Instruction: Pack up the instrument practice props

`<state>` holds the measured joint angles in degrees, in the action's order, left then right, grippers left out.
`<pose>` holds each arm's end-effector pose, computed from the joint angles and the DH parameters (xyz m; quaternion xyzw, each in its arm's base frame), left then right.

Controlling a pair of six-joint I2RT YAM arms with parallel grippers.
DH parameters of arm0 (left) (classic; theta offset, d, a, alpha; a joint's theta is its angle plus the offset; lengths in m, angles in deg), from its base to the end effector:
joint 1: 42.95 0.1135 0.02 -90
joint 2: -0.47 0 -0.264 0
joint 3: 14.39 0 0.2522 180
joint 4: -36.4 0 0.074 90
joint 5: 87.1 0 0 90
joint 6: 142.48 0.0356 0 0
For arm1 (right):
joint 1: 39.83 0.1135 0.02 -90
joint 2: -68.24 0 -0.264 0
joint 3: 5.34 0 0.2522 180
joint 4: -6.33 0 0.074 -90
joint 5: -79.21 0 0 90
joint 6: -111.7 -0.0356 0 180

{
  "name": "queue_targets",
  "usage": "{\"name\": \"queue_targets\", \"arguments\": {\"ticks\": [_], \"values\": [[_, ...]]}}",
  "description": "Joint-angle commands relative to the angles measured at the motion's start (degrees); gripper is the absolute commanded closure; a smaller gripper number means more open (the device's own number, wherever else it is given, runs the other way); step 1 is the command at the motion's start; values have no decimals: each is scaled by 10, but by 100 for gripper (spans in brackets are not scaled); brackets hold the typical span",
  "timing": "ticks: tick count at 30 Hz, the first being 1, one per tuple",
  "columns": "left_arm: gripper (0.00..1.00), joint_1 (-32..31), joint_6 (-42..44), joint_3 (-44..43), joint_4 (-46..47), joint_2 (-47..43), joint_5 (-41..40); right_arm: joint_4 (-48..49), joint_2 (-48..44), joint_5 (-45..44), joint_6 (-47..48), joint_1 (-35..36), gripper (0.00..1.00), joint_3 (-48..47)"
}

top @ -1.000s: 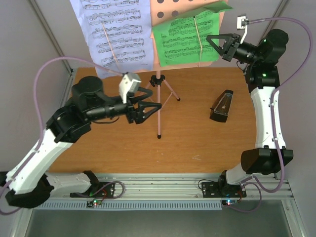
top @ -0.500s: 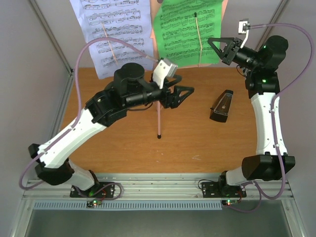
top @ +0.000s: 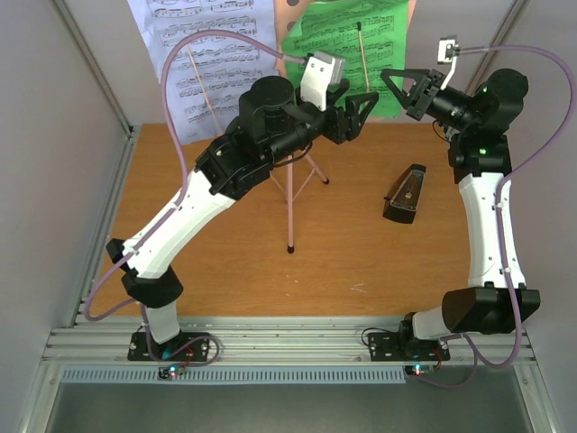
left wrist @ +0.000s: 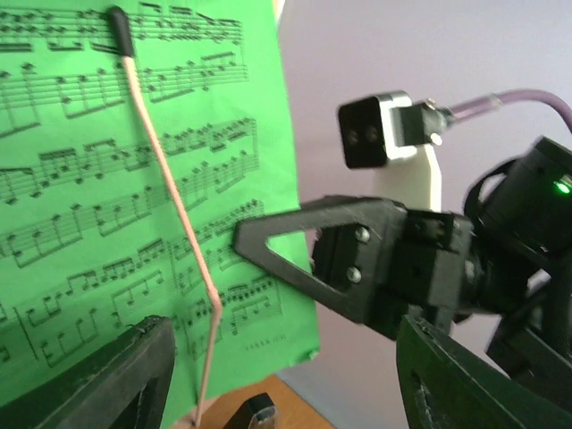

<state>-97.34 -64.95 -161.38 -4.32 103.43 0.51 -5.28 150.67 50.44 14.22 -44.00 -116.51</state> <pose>0.2166 -0.2999 0.5524 0.2313 0.6463 -0.3886 0.6147 0.2949 0.0098 0.5233 -0.3557 0.5501 0.3223 0.6834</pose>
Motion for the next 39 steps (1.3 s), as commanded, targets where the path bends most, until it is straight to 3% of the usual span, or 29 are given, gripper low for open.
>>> {"name": "queue_targets", "arguments": {"ticks": [1,8,12,23,26,33,39], "values": [[32,20,-28,-56,0,33,-19,9,-20,-6,2,-2,99,5],[35,52,-64,-78,12,64,33,0,-19,-3,12,-2,99,6],[42,54,-63,-86,19,82,62,-9,-21,-4,21,-2,99,6],[42,55,-70,-112,54,125,113,-16,-24,0,30,-2,99,11],[52,55,-69,-119,67,134,138,-15,-27,-1,31,-2,99,14],[87,55,-50,-66,106,109,155,-16,-41,-10,35,-2,99,28],[99,55,-20,-40,110,89,161,-49,-54,-53,51,-2,99,34]]}}
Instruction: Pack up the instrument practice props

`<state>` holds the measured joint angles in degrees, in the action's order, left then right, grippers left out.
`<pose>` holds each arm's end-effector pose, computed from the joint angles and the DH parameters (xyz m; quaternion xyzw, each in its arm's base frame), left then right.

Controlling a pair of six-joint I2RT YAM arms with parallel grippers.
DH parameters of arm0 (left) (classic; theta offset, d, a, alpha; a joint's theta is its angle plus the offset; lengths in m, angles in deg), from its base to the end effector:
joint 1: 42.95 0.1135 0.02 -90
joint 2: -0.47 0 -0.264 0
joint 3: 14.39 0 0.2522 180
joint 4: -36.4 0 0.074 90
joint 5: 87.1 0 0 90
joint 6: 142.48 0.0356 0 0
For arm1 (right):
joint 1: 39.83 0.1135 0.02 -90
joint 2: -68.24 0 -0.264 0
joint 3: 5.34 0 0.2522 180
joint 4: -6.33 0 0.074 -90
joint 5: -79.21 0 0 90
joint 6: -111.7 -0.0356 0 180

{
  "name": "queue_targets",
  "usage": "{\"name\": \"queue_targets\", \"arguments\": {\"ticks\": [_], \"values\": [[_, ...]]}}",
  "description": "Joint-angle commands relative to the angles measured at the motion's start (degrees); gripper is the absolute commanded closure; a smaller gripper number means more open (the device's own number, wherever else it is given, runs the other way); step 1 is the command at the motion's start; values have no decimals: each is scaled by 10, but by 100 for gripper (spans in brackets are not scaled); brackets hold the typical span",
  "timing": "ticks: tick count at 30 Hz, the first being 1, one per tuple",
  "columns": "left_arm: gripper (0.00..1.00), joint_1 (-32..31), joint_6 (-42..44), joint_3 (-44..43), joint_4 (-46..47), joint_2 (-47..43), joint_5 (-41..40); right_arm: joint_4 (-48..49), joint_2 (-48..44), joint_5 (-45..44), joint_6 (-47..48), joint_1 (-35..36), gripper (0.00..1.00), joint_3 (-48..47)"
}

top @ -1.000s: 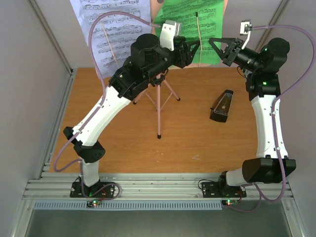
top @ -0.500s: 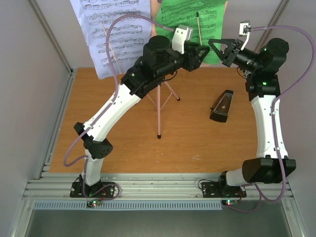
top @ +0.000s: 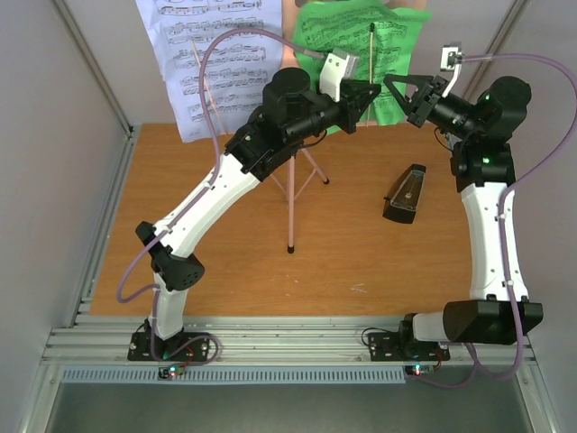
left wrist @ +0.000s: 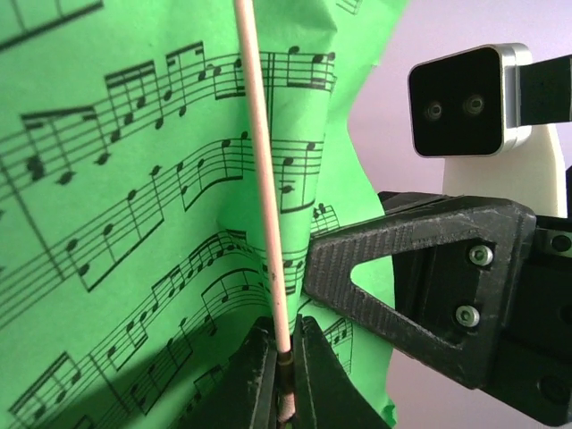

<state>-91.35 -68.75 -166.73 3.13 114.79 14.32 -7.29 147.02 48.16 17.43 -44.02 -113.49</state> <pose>0.2842 -0.3307 0.5184 0.2568 0.6273 -0.4485 0.5826 0.2788 0.0102 0.5212 -0.3525 0.5529 0.2975 0.6939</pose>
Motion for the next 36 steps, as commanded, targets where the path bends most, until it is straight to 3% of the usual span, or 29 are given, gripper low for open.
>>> {"name": "queue_targets", "arguments": {"ticks": [1,7,15,18,21,28,36], "values": [[100,-5,21,18,36,-28,23,-37,-20,-41,23,-2,99,3],[99,-5,46,32,37,-39,26,-78,-31,-93,33,-2,99,-2],[85,-5,52,58,54,-55,29,-104,-31,-116,33,-2,99,-15],[98,-5,55,58,53,-56,29,-111,-36,-127,43,-2,99,-16],[100,-5,60,59,52,-58,30,-130,-45,-160,59,-2,99,-17],[100,-5,79,62,51,-62,27,-186,-74,-284,57,-3,99,-19],[100,-4,81,82,57,-78,21,-265,-126,-541,83,-4,99,-12]]}}
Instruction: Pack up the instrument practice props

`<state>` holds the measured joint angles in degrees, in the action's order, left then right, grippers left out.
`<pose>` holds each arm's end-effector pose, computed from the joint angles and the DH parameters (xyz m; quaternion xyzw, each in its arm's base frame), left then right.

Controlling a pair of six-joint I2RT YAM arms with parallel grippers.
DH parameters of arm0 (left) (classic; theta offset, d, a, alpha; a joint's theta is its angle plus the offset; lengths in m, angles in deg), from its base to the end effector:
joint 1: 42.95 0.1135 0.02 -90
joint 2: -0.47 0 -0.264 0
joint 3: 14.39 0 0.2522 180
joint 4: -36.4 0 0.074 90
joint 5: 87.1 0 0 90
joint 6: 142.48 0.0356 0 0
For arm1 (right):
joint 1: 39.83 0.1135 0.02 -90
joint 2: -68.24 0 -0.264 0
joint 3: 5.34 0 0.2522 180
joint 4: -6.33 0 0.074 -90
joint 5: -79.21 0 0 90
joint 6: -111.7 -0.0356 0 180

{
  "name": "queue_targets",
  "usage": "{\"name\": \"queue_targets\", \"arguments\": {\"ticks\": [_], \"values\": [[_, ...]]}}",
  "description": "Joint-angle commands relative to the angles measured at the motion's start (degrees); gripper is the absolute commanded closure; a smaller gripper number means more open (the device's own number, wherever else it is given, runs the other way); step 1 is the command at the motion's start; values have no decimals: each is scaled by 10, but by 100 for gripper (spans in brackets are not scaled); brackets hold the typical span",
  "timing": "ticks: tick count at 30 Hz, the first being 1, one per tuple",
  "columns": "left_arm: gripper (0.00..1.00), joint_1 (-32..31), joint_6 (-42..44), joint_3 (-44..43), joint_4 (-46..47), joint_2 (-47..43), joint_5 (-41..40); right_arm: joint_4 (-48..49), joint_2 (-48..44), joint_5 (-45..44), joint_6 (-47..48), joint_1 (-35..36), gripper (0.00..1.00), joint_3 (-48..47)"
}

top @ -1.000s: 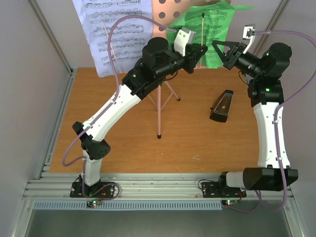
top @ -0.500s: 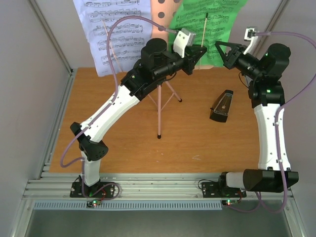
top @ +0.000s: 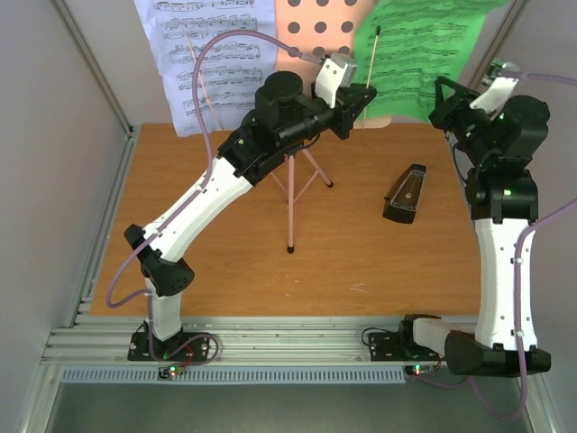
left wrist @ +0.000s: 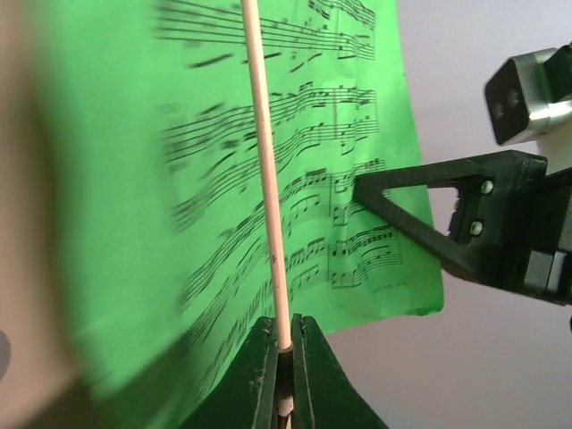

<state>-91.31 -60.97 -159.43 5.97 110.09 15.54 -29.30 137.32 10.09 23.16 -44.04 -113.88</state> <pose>0.2749 -0.3209 0.5178 0.3053 0.6036 -0.4142 0.6090 0.2278 -0.0040 0.5275 -0.1162 0.6748 0.0881 0.7235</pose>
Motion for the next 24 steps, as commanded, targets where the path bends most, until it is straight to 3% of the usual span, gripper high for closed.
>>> {"name": "queue_targets", "arguments": {"ticks": [1,7,14,24], "values": [[100,-5,4,12,28,-33,8,-51,-35,-191,34,-4,99,-4],[100,-4,-2,30,37,-45,5,-86,-72,-364,59,-4,99,34],[99,-2,-13,38,38,-47,3,-81,-145,-348,32,-4,99,149],[62,1,-25,58,51,-56,11,-102,-200,-256,15,-4,99,193]]}}
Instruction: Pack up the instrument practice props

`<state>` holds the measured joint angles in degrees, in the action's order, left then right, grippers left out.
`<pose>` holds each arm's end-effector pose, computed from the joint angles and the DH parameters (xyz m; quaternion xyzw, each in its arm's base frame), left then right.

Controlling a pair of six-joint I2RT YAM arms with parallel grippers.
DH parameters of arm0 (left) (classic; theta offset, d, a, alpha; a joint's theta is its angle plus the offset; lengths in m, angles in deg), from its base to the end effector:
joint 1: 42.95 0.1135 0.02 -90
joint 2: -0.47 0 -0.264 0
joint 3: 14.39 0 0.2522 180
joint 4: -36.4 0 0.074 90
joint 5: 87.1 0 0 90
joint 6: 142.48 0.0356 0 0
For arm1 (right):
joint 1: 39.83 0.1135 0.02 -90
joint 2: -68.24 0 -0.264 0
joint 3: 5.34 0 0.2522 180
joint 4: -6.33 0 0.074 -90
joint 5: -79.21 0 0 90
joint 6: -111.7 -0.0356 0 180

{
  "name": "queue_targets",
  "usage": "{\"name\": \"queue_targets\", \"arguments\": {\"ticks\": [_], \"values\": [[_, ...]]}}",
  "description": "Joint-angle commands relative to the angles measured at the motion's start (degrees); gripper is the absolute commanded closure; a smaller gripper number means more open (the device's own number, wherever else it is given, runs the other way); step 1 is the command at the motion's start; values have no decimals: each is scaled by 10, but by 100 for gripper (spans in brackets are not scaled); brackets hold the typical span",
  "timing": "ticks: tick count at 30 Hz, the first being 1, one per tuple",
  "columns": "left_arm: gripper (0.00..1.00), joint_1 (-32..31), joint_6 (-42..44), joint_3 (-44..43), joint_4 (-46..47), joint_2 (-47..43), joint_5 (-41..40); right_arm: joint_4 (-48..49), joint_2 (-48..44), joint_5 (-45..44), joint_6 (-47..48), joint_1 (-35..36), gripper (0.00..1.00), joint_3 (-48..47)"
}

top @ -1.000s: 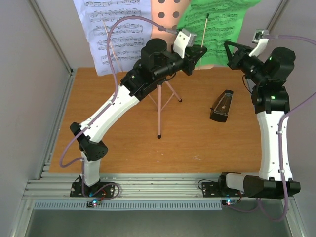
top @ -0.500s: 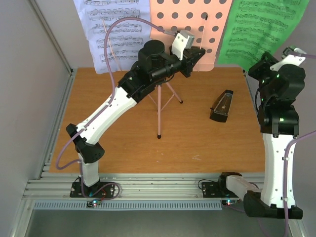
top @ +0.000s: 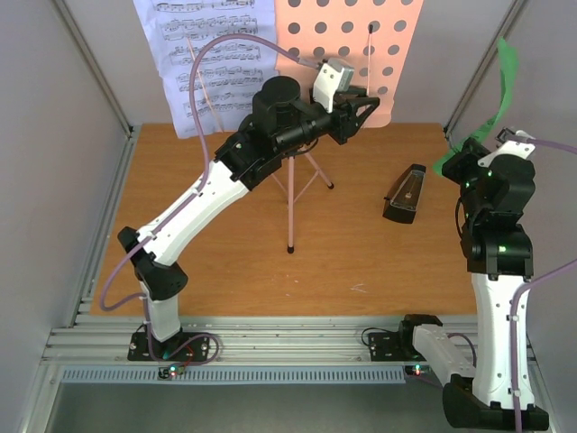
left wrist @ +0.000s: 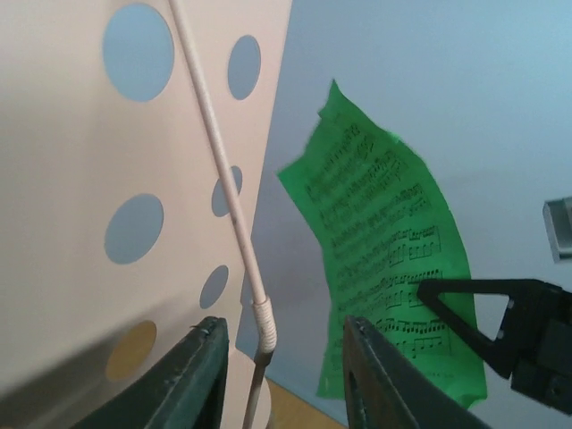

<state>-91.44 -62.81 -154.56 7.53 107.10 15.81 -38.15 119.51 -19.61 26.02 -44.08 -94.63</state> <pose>0.2685 -0.3154 0.5147 0.2983 0.6094 -0.4252 0.5991 0.1611 -0.0174 0.4625 0.0508 0.7436 -0.1068 0.6580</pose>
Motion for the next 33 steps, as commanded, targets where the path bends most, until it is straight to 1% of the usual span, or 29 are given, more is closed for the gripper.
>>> {"name": "queue_targets", "arguments": {"ticks": [1,6,10,12,14,16,19,22,24,27,31,33], "values": [[57,3,-10,15,37,-29,12,-15,-28,51,-15,-3,99,3],[40,3,-17,52,47,-64,31,-40,-50,133,-11,-3,99,2],[18,4,-25,102,44,-109,50,-62,-68,205,-16,-3,99,11],[11,4,-30,129,36,-137,74,-66,-80,240,-27,-3,99,25],[7,4,-35,168,36,-169,106,-66,-92,278,-40,-3,99,42],[4,4,-47,213,42,-205,139,-64,-99,324,-58,-3,99,56],[1,4,-61,311,56,-270,182,-54,-109,417,-86,-3,99,79],[1,4,-76,424,77,-349,192,-36,-123,504,-124,-3,99,127],[1,3,-83,497,77,-403,173,-26,-137,542,-148,-3,99,166],[2,2,-85,591,47,-492,138,-37,-155,579,-161,-3,99,220],[2,2,-90,694,-9,-587,92,-40,-173,646,-174,-2,99,309],[2,2,-96,742,-26,-625,67,-55,-172,662,-169,-2,99,349]]}}
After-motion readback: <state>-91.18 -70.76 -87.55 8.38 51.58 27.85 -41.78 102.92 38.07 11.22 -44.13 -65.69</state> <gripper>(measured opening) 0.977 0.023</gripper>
